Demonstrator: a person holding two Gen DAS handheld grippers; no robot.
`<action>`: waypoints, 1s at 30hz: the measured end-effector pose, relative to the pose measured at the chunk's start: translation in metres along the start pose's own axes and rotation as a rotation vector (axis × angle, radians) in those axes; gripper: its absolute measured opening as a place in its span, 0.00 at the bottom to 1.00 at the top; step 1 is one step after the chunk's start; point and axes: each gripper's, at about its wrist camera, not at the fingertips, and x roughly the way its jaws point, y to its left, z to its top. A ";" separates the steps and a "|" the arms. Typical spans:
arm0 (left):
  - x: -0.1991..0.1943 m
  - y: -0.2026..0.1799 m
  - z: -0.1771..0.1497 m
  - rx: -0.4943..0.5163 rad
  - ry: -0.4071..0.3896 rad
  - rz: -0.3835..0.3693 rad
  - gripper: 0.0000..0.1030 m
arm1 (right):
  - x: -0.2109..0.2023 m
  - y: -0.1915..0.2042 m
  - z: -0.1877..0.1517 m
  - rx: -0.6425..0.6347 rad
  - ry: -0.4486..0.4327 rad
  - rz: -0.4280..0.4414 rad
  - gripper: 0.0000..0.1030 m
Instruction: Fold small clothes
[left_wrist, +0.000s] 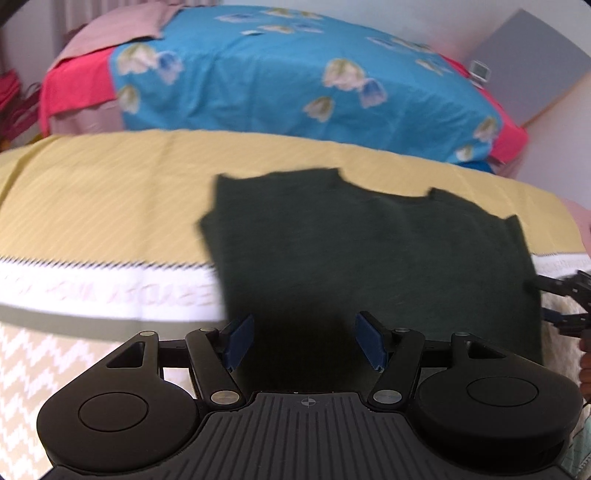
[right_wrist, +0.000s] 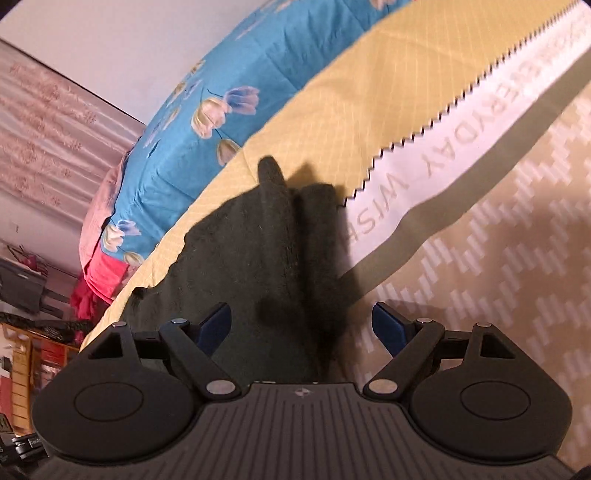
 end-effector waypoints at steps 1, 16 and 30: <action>0.003 -0.008 0.002 0.015 0.000 -0.004 1.00 | 0.002 -0.002 0.000 0.014 0.004 0.008 0.84; 0.076 -0.091 0.028 0.147 0.083 0.056 1.00 | 0.008 -0.016 0.009 0.072 0.056 0.164 0.78; 0.102 -0.101 0.026 0.182 0.122 0.111 1.00 | 0.027 -0.008 0.007 0.046 0.105 0.194 0.64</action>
